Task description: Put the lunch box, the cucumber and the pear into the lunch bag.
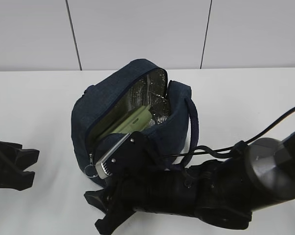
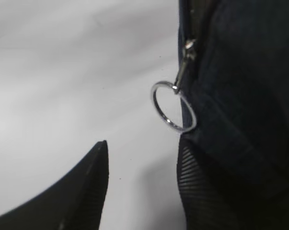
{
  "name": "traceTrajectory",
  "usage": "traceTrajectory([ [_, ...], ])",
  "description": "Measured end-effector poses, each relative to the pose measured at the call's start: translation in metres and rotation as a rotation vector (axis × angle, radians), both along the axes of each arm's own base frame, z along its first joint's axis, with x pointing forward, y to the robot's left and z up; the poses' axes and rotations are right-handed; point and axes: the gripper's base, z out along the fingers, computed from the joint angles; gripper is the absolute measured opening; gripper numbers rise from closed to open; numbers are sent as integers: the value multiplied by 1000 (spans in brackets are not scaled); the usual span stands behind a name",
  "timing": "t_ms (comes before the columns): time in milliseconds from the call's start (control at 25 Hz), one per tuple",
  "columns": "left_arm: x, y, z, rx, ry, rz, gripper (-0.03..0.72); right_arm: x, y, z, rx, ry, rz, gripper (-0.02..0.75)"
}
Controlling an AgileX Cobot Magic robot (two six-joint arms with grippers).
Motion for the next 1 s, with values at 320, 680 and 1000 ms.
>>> traceTrajectory([
  [320, 0, 0, 0, -5, -2, 4, 239, 12, 8, 9, -2, -21, -38, 372],
  [680, 0, 0, 0, -20, 4, 19, 239, 18, 9, 10, -44, -15, -72, 372],
  [1000, 0, 0, 0, -21, 4, 19, 239, 18, 7, 7, -71, 9, -92, 372],
])
